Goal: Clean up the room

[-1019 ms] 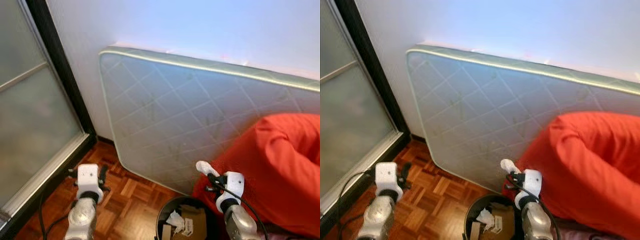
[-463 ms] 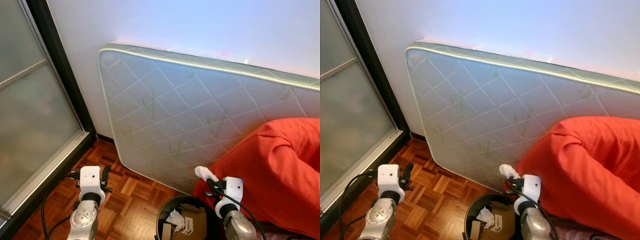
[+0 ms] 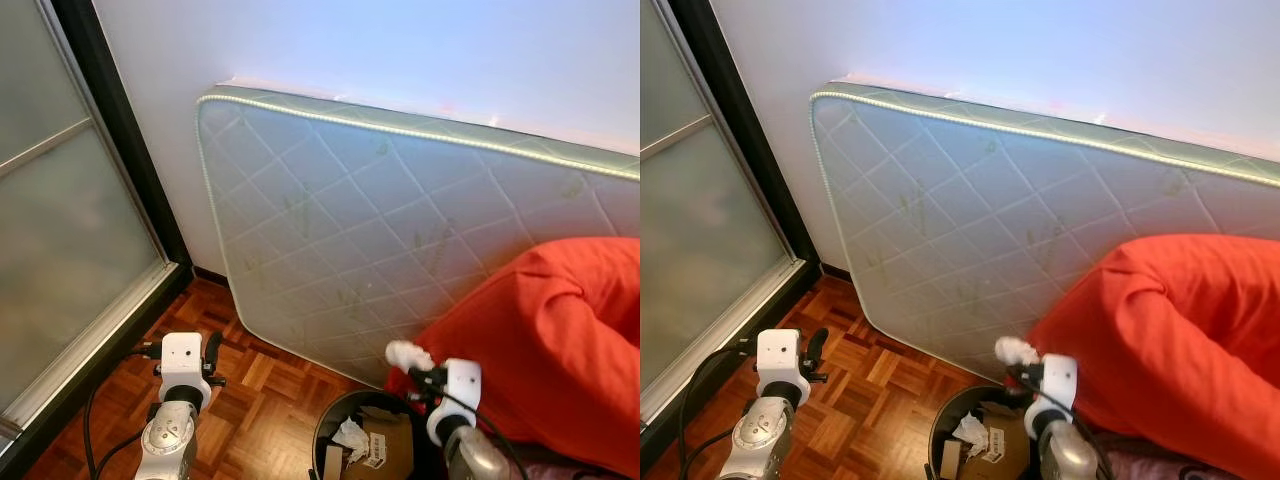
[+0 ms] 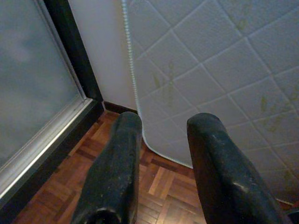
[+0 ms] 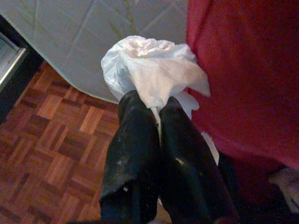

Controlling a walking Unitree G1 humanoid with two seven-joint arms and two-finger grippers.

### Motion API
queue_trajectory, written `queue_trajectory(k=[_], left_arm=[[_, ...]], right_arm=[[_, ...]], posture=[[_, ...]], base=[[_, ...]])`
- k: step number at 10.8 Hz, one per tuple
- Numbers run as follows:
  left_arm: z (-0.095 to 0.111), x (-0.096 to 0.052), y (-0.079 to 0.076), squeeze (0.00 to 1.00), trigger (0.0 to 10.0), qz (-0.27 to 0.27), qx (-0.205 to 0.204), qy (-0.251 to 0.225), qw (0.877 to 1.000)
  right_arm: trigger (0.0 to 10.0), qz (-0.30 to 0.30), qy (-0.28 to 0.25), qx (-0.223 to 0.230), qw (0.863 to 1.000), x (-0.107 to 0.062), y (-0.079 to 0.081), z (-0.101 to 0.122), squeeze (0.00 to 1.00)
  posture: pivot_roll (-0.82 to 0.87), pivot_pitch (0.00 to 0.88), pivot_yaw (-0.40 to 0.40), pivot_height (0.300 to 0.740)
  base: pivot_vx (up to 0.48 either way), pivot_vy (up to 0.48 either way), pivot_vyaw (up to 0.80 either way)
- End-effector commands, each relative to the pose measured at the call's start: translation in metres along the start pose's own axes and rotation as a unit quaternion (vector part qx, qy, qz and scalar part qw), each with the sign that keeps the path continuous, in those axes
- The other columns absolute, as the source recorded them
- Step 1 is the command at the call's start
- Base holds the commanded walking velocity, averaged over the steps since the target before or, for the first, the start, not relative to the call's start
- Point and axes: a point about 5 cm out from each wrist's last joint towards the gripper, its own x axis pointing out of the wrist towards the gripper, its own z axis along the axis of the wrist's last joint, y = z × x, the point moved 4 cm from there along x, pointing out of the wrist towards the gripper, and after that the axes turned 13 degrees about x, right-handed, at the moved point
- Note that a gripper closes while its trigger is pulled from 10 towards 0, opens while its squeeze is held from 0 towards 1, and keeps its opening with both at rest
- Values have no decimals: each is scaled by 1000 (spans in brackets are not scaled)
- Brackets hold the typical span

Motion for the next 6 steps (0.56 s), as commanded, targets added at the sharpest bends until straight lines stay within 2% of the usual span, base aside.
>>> queue_trajectory(k=[1, 2, 6], left_arm=[[-2, -1, 0, 0, 10000, -6, 6, 5, 1000], [-2, -1, 1, 0, 10000, -4, 5, 6, 1000], [-1, 0, 0, 0, 10000, -5, 6, 5, 1000]], right_arm=[[10000, -5, 11, 2, 1000, -2, -3, -6, 0], [10000, -4, 19, -4, 1000, -3, -3, -8, 0], [10000, -8, 41, -12, 999, -8, -9, -18, 0]], posture=[[181, 58, -20, 697], [182, 58, -21, 672], [189, 63, -25, 667]], base=[[0, 0, 0], [0, 0, 0], [0, 0, 0]])
